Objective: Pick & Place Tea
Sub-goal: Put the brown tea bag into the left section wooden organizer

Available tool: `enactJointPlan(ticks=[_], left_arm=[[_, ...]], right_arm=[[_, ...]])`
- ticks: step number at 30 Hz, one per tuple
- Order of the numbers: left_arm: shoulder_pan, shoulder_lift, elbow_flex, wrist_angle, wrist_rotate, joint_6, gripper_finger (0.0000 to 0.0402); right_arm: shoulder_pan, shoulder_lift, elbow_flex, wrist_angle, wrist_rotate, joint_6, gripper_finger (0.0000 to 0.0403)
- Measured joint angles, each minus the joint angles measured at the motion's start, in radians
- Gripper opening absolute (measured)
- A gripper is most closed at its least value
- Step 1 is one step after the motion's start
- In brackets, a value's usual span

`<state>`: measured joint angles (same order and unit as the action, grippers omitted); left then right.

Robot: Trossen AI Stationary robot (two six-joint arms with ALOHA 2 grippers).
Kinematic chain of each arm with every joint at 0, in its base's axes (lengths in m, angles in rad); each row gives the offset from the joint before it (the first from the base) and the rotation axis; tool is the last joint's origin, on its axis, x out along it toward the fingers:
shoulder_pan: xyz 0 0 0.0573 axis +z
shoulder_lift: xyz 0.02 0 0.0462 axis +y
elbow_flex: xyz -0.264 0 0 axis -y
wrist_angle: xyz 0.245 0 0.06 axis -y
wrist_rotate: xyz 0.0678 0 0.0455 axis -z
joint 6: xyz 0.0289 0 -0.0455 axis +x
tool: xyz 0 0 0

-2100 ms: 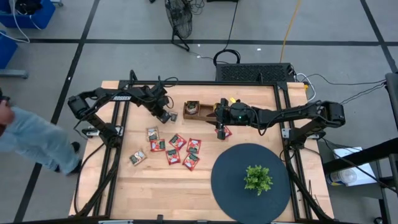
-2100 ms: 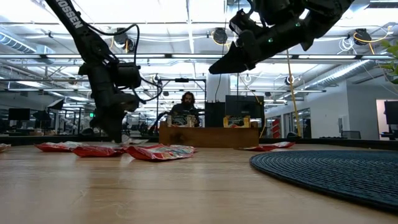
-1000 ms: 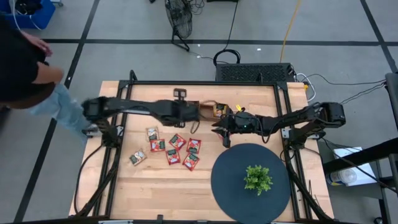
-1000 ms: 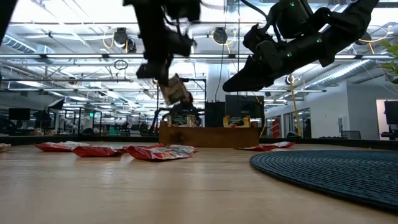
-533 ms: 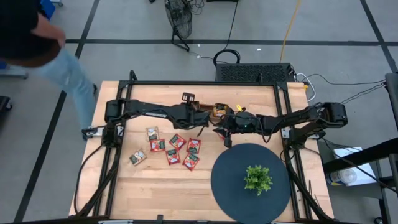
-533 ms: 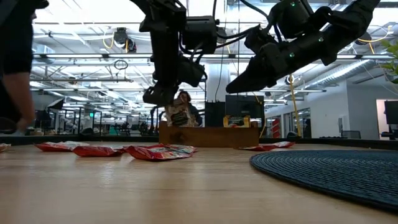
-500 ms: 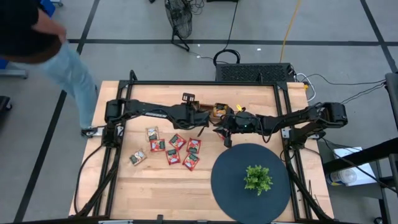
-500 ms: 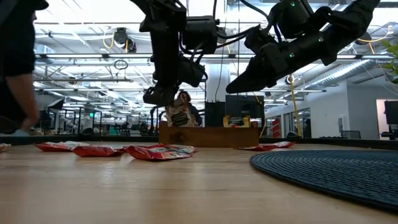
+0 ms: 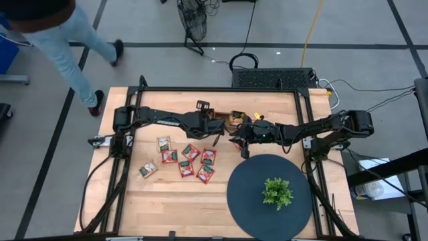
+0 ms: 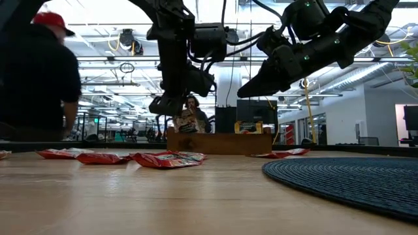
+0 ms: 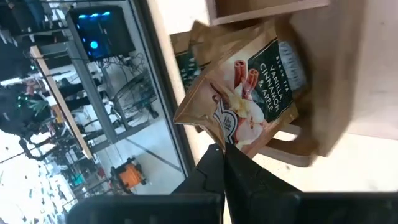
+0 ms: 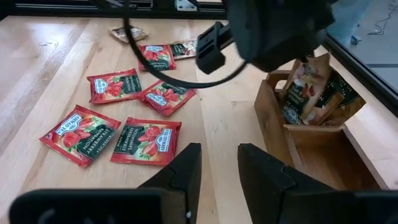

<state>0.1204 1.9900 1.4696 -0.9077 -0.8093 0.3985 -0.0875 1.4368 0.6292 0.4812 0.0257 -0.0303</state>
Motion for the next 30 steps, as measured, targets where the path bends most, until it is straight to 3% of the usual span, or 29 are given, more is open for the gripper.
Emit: enactJointPlan(ticks=[22,30], left_arm=[[0.051,0.000,-0.002,0.046,0.145,0.053,0.0002],[0.062,0.000,-0.002,0.048,0.179,0.044,0.0028]], right_arm=[[0.000,0.000,0.000,0.000,0.000,0.008,0.0089],[0.000,0.000,0.001,0.000,0.000,0.007,0.0089]])
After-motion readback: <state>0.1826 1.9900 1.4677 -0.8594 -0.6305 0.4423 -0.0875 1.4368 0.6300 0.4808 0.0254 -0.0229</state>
